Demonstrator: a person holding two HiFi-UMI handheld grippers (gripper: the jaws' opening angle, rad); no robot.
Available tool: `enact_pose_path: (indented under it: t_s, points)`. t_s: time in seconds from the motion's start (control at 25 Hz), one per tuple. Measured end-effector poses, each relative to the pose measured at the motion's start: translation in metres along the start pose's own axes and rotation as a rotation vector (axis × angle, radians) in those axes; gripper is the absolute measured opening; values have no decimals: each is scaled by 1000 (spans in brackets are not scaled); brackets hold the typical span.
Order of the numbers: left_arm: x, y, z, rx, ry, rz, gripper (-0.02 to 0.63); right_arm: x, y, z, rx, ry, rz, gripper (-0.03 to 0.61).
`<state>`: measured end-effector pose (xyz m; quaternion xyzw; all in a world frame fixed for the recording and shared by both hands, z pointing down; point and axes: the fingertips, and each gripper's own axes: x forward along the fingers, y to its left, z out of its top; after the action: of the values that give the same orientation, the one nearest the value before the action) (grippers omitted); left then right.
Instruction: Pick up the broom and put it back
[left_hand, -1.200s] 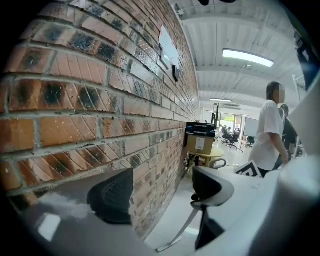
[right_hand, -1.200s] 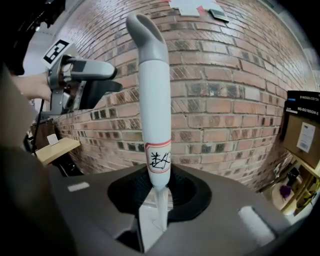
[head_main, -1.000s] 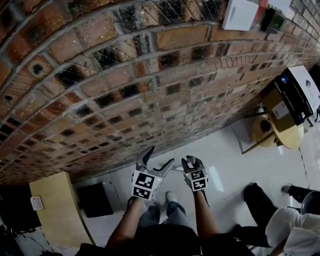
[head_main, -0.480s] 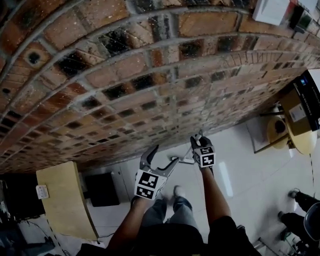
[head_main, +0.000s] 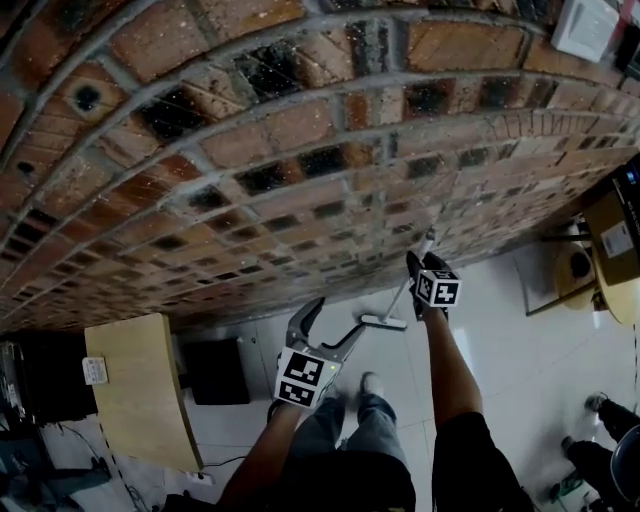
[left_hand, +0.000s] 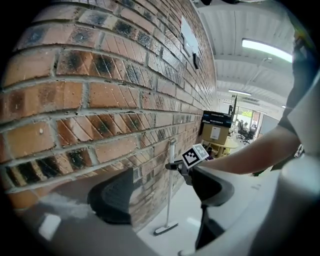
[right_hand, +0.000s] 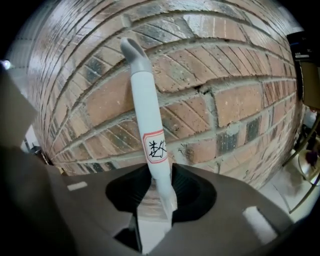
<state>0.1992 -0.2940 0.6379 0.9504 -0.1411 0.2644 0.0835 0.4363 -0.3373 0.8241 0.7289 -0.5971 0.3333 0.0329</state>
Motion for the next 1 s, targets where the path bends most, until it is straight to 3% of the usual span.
enact_pose_path:
  t_s: [0.16,0.32,0.48,0.64,0.8,1.0]
  points:
    - [-3,3,-6,-11,4,9,373,-2,-9,11,15,3,7,191]
    - [-7,6,-6,-33,-17,26,373,-25,-5,13,21,7,-6,322]
    - [-17,15,4,-39,-63,53,373,-67,3,13,-25,-41,-66,362]
    - [-38,25,23,-55,-120,101,373,-123,48,42,-149,-141,-54,364]
    - [-80,30,45,-55,-208,174,373,-183,115,84,-193,-270,4,364]
    - [-146,38,59,-82,-298,320,373,-222,211,122,-244,-370,172,364]
